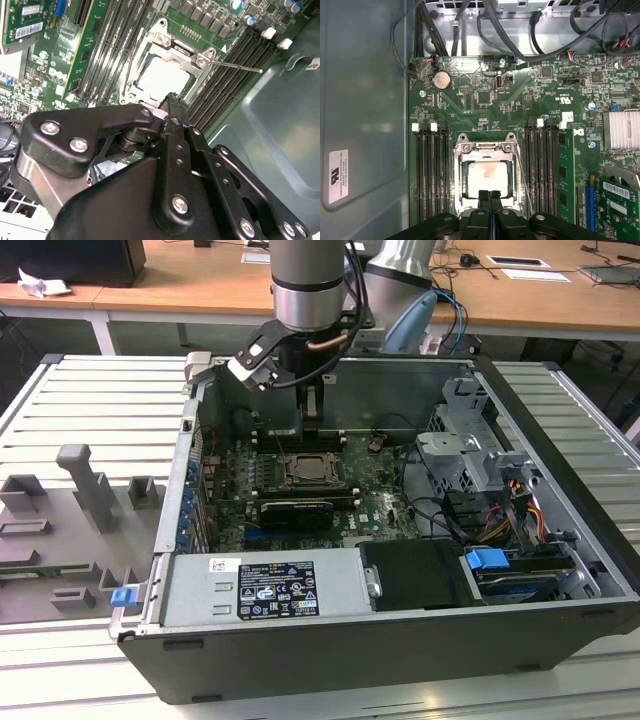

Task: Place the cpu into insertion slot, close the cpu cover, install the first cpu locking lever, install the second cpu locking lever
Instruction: 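Install the first cpu locking lever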

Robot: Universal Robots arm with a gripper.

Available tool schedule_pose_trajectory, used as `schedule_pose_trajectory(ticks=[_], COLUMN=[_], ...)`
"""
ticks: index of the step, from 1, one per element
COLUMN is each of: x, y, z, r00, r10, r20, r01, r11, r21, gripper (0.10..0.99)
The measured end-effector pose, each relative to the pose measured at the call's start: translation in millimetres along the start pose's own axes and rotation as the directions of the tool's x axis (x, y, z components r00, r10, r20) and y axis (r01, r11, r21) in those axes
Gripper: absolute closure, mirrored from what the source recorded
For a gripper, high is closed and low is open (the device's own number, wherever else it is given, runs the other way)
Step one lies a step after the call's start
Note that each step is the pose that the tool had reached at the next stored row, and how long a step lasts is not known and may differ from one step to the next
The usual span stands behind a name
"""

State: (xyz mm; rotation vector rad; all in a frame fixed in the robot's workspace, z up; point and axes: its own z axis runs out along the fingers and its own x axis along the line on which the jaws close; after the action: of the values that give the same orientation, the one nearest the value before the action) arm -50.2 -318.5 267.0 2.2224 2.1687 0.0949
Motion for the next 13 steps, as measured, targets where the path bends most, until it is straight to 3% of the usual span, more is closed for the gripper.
schedule_pose_trajectory(ticks=[13], x=[0.6], y=[1.9], z=[-29.4], r00=[1.0000], r10=[0.000], r20=[-0.0001], r01=[0.000], r11=[1.0000], r21=[0.000], gripper=[0.980])
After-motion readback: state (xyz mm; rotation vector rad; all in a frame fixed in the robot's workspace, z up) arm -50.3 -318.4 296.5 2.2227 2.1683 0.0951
